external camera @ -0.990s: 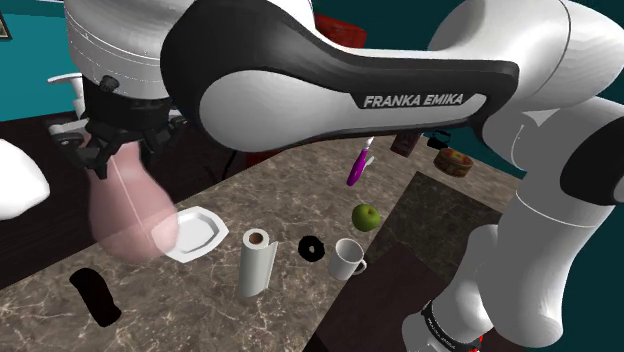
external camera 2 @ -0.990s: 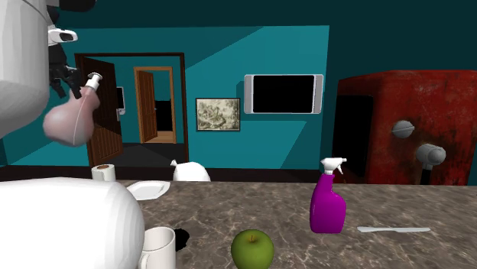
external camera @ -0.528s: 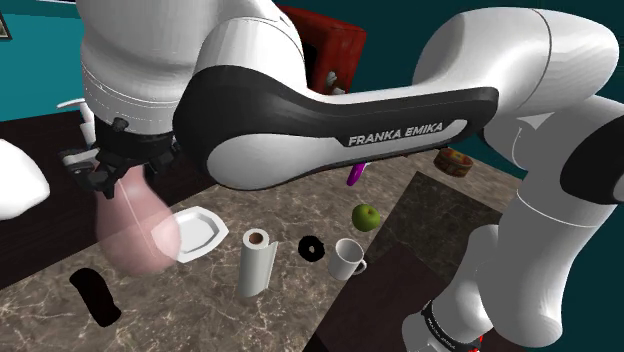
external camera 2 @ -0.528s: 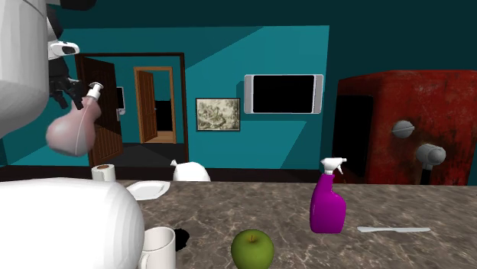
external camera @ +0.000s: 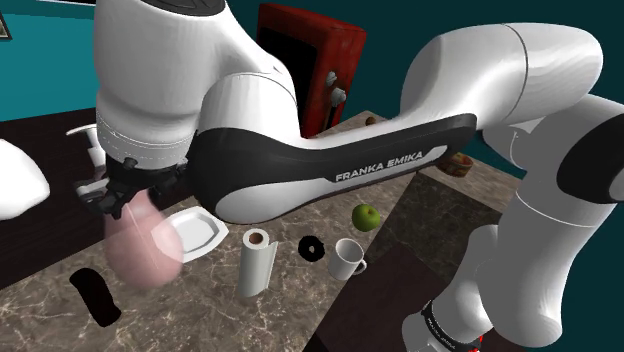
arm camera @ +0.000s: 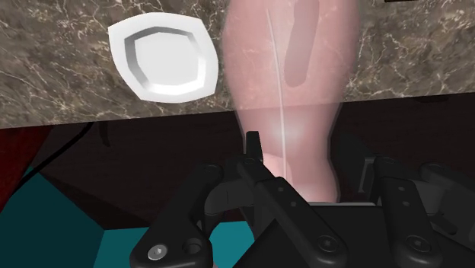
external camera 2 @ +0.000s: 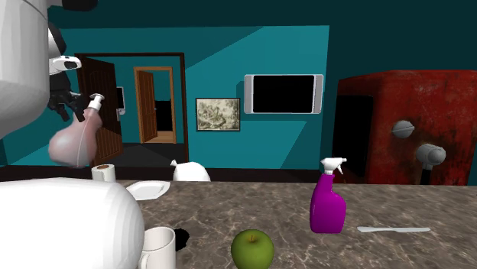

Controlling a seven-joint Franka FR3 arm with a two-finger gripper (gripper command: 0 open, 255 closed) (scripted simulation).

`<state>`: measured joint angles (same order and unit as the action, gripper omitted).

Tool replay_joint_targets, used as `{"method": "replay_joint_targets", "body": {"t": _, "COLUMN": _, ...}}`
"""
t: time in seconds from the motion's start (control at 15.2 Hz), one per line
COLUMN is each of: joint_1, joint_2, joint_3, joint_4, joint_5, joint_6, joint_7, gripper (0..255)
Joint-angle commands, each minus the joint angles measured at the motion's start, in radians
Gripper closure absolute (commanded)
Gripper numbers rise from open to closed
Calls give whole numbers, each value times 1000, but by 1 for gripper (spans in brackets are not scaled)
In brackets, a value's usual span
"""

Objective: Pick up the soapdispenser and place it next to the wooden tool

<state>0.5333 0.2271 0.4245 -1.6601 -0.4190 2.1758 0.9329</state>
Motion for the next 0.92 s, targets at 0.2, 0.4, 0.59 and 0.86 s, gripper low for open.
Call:
{"method": "replay_joint_targets", "body": {"t": 0.2, "joint_1": 0, "joint_2": 10, "joint_3": -6, "joint_4": -49, "joint_5": -20, "joint_6": 58, "joint_7": 24, "gripper": 255}}
{"method": "replay_joint_targets", "body": {"t": 0.4, "joint_1": 1, "joint_2": 19, "joint_3": -10, "joint_4": -76, "joint_5": -34, "joint_6": 91, "joint_7": 41, "gripper": 255}}
{"method": "replay_joint_targets", "body": {"t": 0.59, "joint_1": 2, "joint_2": 30, "joint_3": -15, "joint_4": -101, "joint_5": -50, "joint_6": 124, "joint_7": 59, "gripper": 255}}
{"method": "replay_joint_targets", "body": {"t": 0.86, "joint_1": 5, "joint_2": 48, "joint_3": -23, "joint_4": -131, "joint_5": -74, "joint_6": 166, "joint_7": 84, "gripper": 255}}
